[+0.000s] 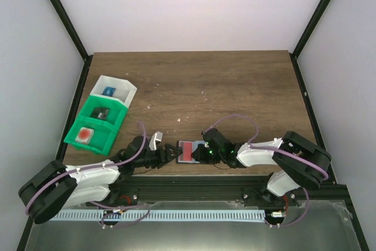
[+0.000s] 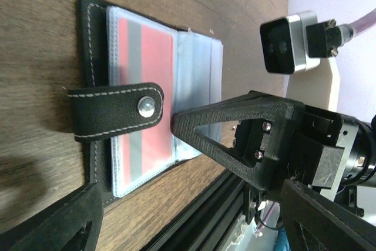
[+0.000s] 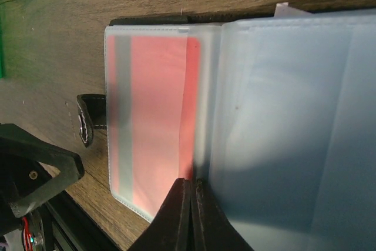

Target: Take the credit cards out of the card holder

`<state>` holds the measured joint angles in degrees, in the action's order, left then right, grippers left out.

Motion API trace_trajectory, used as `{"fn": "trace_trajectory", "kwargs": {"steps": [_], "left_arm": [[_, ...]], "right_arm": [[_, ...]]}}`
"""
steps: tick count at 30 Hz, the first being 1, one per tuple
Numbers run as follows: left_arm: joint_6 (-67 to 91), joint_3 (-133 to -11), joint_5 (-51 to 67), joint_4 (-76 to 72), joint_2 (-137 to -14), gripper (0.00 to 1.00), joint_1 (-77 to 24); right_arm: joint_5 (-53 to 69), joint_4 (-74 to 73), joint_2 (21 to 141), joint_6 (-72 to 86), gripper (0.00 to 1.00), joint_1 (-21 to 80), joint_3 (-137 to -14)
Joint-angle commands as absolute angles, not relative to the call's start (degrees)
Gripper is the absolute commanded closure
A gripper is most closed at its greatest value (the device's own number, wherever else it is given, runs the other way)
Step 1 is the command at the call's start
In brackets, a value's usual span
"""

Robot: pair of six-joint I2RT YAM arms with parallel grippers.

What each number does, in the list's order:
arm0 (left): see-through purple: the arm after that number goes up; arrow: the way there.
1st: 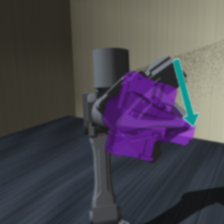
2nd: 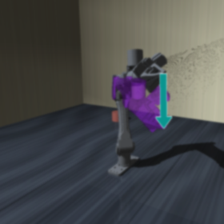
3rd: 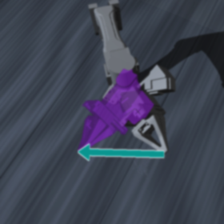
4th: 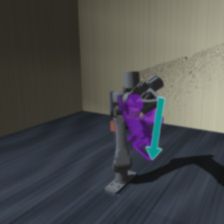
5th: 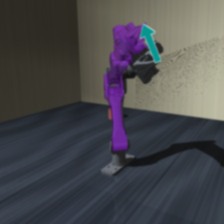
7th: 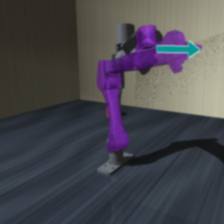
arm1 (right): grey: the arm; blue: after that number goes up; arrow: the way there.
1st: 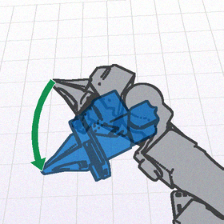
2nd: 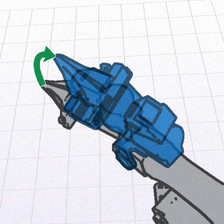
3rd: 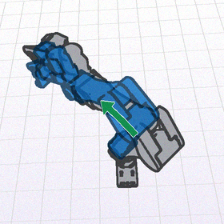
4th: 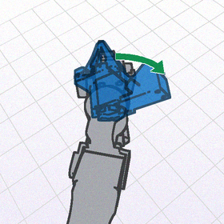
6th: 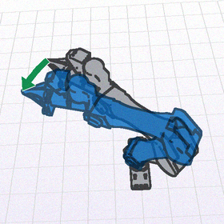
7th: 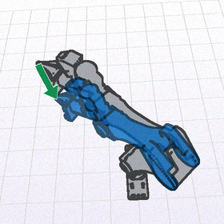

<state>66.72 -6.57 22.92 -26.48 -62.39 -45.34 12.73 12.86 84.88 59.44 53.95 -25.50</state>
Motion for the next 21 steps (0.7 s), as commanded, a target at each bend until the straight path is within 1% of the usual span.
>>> {"fn": "trace_trajectory", "kwargs": {"steps": [1, 5, 12, 16, 21], "left_arm": [[67.99, -8.06, 20.94, -30.37, -64.4, 0.14, -47.9], [67.93, -9.22, 18.87, -32.76, -68.34, 0.11, -51.08], [65.63, -12.27, 21.8, -37.36, -78.45, 0.13, -51.24], [65.57, -12.24, 21.27, -37.82, -79.96, 0.13, -51.24], [65.69, -12.52, 21.16, -36.51, -78.86, 0.14, -51.26]], "right_arm": [[11.54, 10.68, 84.9, 59.75, 1.0, 54.67, -23.78], [12.61, 11.67, 84.69, 60.32, 0.99, 54.67, -23.54], [12.17, 13.89, 83.58, 61.13, 1.0, 54.64, -21.04], [12.2, 13.45, 83.73, 60.35, 1.0, 54.67, -21.53], [12.59, 13.83, 84.02, 60.06, 1.0, 54.62, -21.57]]}}
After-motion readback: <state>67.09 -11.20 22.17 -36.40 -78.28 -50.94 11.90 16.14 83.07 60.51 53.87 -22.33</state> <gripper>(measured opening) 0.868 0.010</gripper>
